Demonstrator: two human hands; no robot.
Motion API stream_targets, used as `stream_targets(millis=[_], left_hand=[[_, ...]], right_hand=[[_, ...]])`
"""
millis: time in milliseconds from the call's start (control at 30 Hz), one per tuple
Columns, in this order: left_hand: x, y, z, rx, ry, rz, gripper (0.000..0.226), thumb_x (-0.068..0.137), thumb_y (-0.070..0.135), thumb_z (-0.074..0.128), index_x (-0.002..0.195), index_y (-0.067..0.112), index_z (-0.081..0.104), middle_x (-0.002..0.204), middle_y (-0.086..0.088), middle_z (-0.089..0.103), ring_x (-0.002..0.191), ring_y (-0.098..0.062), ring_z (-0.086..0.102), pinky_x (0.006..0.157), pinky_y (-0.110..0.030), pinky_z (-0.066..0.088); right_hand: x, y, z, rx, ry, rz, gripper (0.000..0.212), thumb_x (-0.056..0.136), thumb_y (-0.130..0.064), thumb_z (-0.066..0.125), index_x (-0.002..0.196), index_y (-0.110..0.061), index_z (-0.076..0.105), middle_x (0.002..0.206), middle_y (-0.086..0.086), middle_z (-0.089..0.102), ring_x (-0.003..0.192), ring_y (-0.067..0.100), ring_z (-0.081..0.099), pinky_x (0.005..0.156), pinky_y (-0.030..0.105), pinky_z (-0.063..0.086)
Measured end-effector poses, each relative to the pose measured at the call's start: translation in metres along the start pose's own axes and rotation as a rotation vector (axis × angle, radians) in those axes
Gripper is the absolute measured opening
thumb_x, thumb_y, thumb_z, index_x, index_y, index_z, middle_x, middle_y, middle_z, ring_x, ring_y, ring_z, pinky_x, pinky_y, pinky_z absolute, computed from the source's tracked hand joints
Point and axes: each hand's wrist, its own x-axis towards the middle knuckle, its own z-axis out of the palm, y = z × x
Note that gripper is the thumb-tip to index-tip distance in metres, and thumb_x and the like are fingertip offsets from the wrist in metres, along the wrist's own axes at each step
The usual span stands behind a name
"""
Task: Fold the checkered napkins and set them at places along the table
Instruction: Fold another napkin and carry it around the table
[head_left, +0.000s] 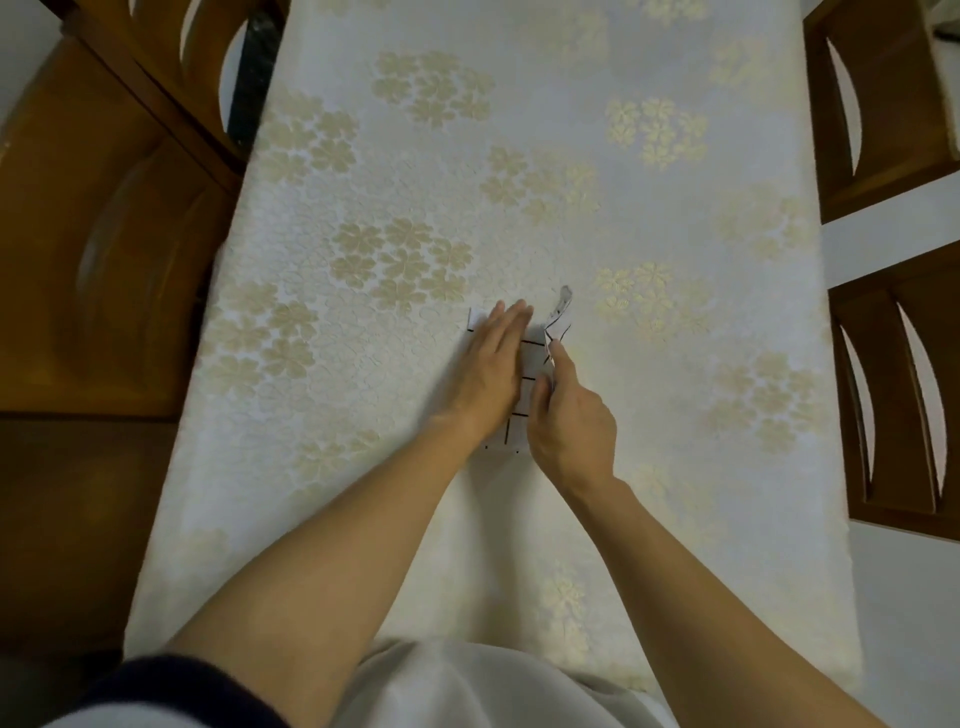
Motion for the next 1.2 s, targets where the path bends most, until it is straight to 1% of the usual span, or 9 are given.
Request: stream_targets(millis=[100, 200, 400, 600, 733, 833, 933, 1000, 1200], left_hand=[[-0.008, -0.002, -0.031, -0.421, 0.127, -0.261, 0.04, 0.108, 0.034, 0.037, 0.141, 0.023, 0.056, 0.137, 0.002, 0.063, 0.127, -0.015, 0.057, 0.108, -0.036, 0.047], [-0.007, -0.008, -0.05, -0.598, 0.087, -0.371, 0.054, 0.096, 0.066, 0.04, 0.122, 0.027, 0.067, 0.111, 0.009, 0.073, 0.105, -0.011, 0.068, 0.096, -0.037, 0.055], [0.004, -0.024, -0.046, -0.379, 0.135, -0.426, 0.029, 0.101, 0.03, 0.06, 0.125, 0.015, 0.067, 0.108, 0.002, 0.071, 0.094, -0.009, 0.064, 0.067, -0.002, 0.039], [0.004, -0.034, -0.042, -0.365, 0.17, -0.403, 0.027, 0.102, 0.021, 0.058, 0.127, 0.013, 0.066, 0.109, -0.005, 0.071, 0.093, -0.018, 0.068, 0.085, -0.035, 0.06], [-0.005, -0.033, -0.038, -0.354, 0.25, -0.375, 0.026, 0.102, 0.021, 0.058, 0.128, 0.018, 0.061, 0.112, -0.001, 0.062, 0.095, -0.016, 0.064, 0.085, -0.037, 0.059], [-0.013, -0.025, -0.03, -0.11, 0.349, -0.176, 0.031, 0.102, 0.011, 0.056, 0.133, 0.015, 0.059, 0.126, -0.003, 0.057, 0.113, -0.016, 0.052, 0.097, -0.027, 0.049], [-0.009, -0.012, -0.019, 0.027, 0.062, 0.145, 0.041, 0.101, 0.001, 0.051, 0.14, 0.011, 0.055, 0.14, -0.007, 0.056, 0.132, -0.017, 0.046, 0.113, -0.029, 0.039], [-0.001, -0.01, -0.016, 0.07, -0.162, 0.166, 0.049, 0.104, 0.007, 0.045, 0.152, 0.014, 0.042, 0.157, -0.004, 0.042, 0.145, -0.017, 0.035, 0.121, -0.029, 0.027], [0.01, -0.039, -0.009, 0.456, -0.203, 0.282, 0.055, 0.11, 0.02, 0.034, 0.162, 0.019, 0.016, 0.17, 0.003, 0.01, 0.157, -0.015, 0.005, 0.128, -0.033, 0.001]], right_hand=[[0.001, -0.014, 0.008, -0.047, -0.043, -0.025, 0.051, 0.108, -0.027, 0.032, 0.157, -0.015, 0.025, 0.07, -0.004, 0.055, 0.056, 0.022, 0.048, 0.054, 0.034, 0.038], [0.005, -0.026, 0.02, -0.089, -0.122, -0.01, 0.052, 0.108, -0.027, 0.029, 0.158, -0.016, 0.021, 0.074, -0.003, 0.055, 0.06, 0.023, 0.051, 0.056, 0.033, 0.038], [0.003, -0.027, 0.038, 0.041, -0.301, -0.184, 0.074, 0.104, -0.043, 0.044, 0.16, -0.01, 0.009, 0.076, -0.011, 0.058, 0.064, 0.01, 0.053, 0.052, 0.032, 0.041], [0.005, 0.012, 0.04, 0.04, 0.029, -0.228, 0.057, 0.099, -0.022, 0.055, 0.152, -0.008, 0.039, 0.134, 0.014, 0.055, 0.118, 0.031, 0.053, 0.097, 0.044, 0.049], [0.013, 0.028, 0.051, -0.028, -0.114, -0.259, 0.06, 0.105, -0.024, 0.046, 0.159, -0.01, 0.024, 0.165, 0.01, 0.025, 0.152, 0.032, 0.021, 0.123, 0.046, 0.025], [0.016, 0.035, 0.063, -0.074, -0.175, -0.258, 0.066, 0.106, -0.038, 0.042, 0.161, -0.012, 0.016, 0.169, 0.004, 0.012, 0.156, 0.028, 0.005, 0.125, 0.043, 0.01], [0.016, 0.038, 0.069, -0.052, -0.177, -0.251, 0.066, 0.106, -0.047, 0.031, 0.161, -0.013, 0.016, 0.169, 0.004, 0.01, 0.156, 0.025, -0.001, 0.127, 0.042, 0.005], [0.015, 0.038, 0.069, -0.054, -0.185, -0.268, 0.071, 0.102, -0.05, 0.021, 0.16, -0.01, 0.016, 0.169, 0.007, 0.009, 0.156, 0.025, -0.004, 0.127, 0.044, 0.005], [0.001, 0.05, 0.065, -0.061, -0.241, -0.258, 0.069, 0.108, -0.049, 0.023, 0.161, -0.013, -0.004, 0.168, 0.001, -0.011, 0.154, 0.016, -0.016, 0.127, 0.038, -0.004]])
